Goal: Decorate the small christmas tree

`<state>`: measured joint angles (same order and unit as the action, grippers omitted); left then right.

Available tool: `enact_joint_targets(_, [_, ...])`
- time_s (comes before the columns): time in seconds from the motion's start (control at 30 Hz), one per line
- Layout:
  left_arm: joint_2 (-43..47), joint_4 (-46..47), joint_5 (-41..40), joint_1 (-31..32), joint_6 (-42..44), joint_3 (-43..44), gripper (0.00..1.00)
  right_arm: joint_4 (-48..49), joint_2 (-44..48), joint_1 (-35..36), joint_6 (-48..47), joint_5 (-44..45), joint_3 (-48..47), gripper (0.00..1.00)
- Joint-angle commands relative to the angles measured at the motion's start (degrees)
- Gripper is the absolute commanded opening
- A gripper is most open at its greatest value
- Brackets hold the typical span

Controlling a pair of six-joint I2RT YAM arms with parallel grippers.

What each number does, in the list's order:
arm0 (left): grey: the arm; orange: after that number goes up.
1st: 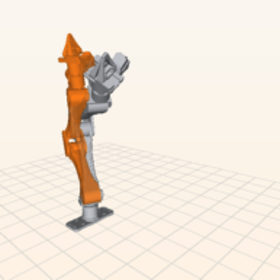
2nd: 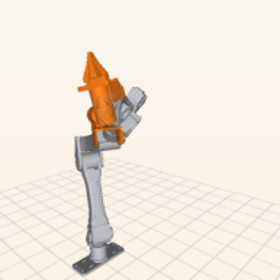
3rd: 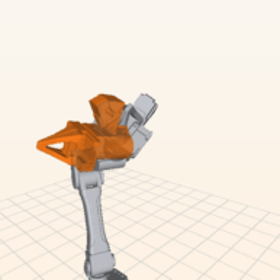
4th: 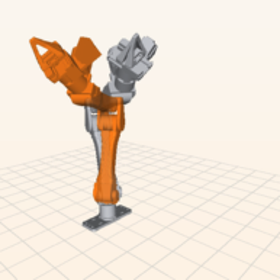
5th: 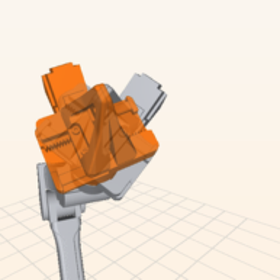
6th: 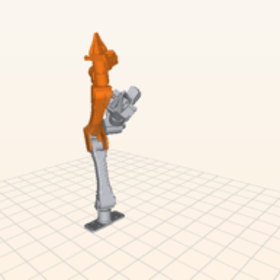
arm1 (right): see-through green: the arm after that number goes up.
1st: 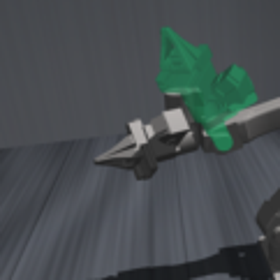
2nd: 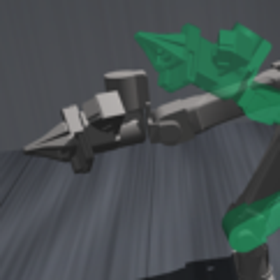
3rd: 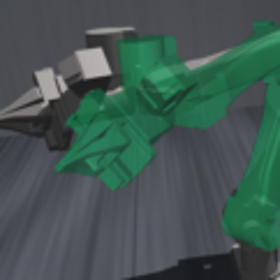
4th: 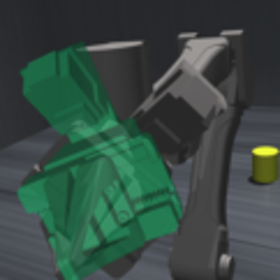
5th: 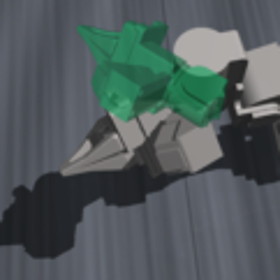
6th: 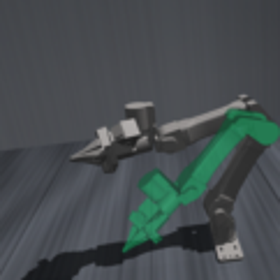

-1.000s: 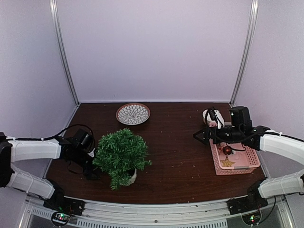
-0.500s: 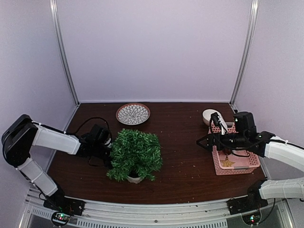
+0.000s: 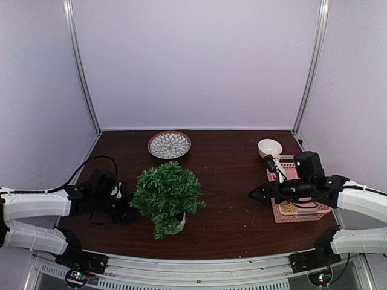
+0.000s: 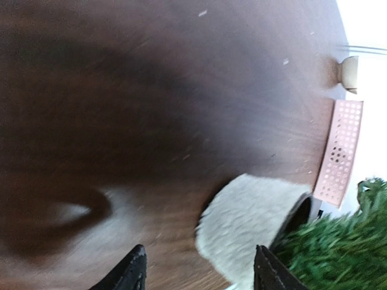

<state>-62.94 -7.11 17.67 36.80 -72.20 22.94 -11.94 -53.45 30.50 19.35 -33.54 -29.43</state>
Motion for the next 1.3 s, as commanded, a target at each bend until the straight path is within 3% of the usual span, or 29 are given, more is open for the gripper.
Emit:
enact_joint_targets(0.0, [2.76,-4.76,2.18,-0.58,1.28,-3.26,0.59,3.47,-1.89,2.69,1.17,-0.94,1.32,0.78])
enact_joint_targets(0.07, [3.97,0.55,5.14,-0.59,1.21,-6.0,0.55,5.57,-3.13,4.5,1.82,-0.98,1.84,0.74])
enact_joint_targets(0.27, [5.83,2.61,9.44,0.63,7.66,-4.24,0.51,12.64,-8.71,11.27,3.33,1.01,3.0,0.68])
enact_joint_targets(0.5, [-2.76,19.74,11.57,6.68,3.85,-4.7,0.46,16.48,-11.9,12.23,4.29,1.04,1.82,0.62])
enact_joint_targets(0.7, [-9.09,31.43,8.03,11.32,0.29,-5.94,0.45,18.49,-13.15,12.64,4.98,0.88,2.28,0.59])
enact_joint_targets(0.87, [-14.83,43.06,1.77,11.63,-3.58,-6.09,0.42,22.08,-14.74,12.74,5.79,2.35,3.56,0.55])
enact_joint_targets(1.0, [-23.39,49.21,-1.2,11.72,-4.44,-2.58,0.4,25.14,-16.96,12.74,6.78,2.84,3.7,0.53])
enact_joint_targets(1.27, [-48.55,79.23,-3.73,11.63,-14.93,3.88,0.31,28.99,-21.72,12.74,6.93,4.14,2.23,0.5])
